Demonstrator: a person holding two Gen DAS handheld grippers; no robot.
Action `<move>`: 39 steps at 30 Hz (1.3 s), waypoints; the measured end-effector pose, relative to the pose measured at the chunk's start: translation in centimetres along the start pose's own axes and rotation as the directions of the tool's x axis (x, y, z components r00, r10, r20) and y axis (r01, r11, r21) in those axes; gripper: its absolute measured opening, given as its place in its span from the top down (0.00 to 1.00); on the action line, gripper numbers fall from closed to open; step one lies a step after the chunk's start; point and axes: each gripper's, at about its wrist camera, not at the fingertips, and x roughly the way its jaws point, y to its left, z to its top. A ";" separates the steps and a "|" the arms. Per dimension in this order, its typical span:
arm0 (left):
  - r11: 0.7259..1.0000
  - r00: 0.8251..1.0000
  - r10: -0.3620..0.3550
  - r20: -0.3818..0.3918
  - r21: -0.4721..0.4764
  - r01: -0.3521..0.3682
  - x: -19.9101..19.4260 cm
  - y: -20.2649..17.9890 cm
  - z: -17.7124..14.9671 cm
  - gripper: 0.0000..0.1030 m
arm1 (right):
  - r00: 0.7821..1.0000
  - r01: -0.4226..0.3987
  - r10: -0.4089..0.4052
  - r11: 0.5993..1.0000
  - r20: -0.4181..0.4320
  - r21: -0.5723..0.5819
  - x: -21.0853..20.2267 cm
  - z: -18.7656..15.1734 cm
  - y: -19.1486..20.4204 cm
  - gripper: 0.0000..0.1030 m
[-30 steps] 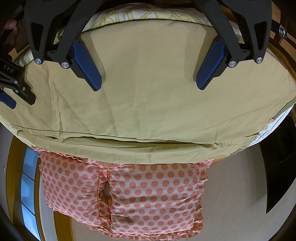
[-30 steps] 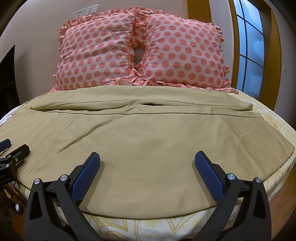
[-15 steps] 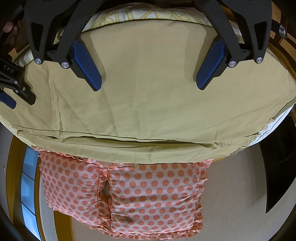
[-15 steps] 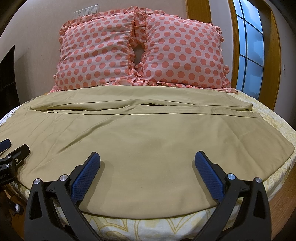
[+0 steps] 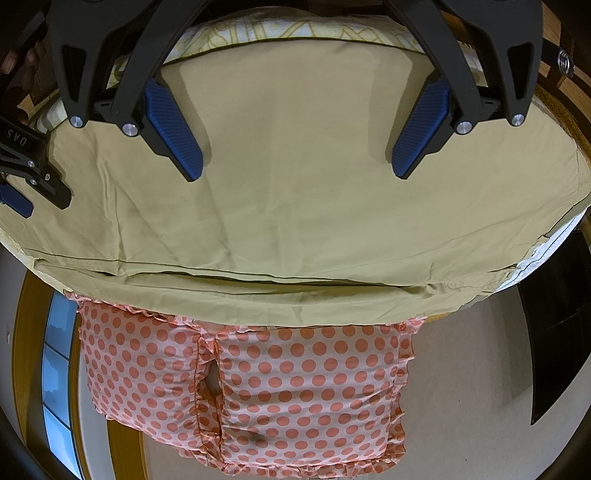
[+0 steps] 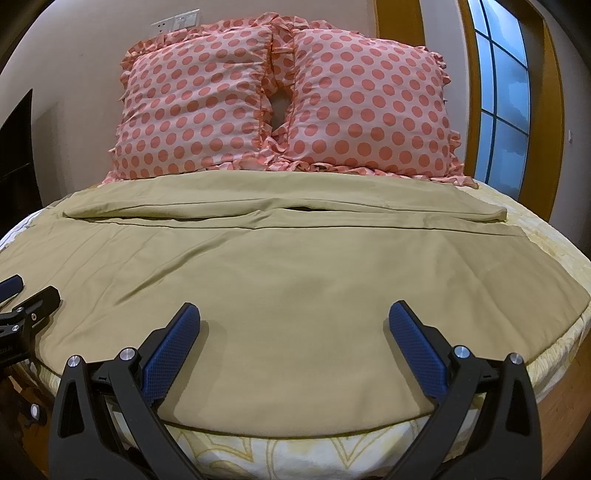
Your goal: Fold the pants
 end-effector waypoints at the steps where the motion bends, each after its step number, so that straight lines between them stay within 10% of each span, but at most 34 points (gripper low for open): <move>1: 1.000 1.000 0.000 -0.002 0.000 0.000 0.0 0.0 0.0 0.02 | 1.000 -0.002 0.002 1.000 0.004 0.000 0.0 -0.1 0.0 0.01; 9: 1.000 0.998 -0.020 -0.052 0.002 0.020 -0.3 0.4 1.5 0.02 | 0.991 -0.094 0.099 0.994 -0.089 0.060 0.8 5.7 -3.8 0.01; 15: 0.999 0.999 0.047 0.011 -0.020 -0.047 -1.1 3.1 4.3 0.02 | 0.978 0.087 -0.004 0.917 -0.209 0.389 9.9 16.8 -14.3 0.01; 24: 0.999 0.998 0.050 0.027 0.007 -0.050 0.0 3.2 6.6 0.02 | 0.827 0.493 -0.201 0.707 -0.524 0.507 30.5 22.2 -22.7 0.27; 29: 0.997 0.998 0.065 0.012 0.039 -0.065 1.2 3.2 6.9 0.02 | 0.747 0.605 -0.370 0.724 -0.553 0.333 34.2 23.2 -21.9 0.27; 34: 0.998 0.998 0.061 0.006 0.023 -0.061 1.6 3.6 6.9 0.02 | 0.844 0.471 -0.310 0.818 -0.438 0.329 33.3 22.0 -21.4 0.82; 39: 0.998 0.998 0.056 0.026 0.004 -0.056 0.8 4.2 7.1 0.02 | 0.963 0.216 -0.060 0.756 -0.263 0.618 27.9 19.4 -24.9 0.96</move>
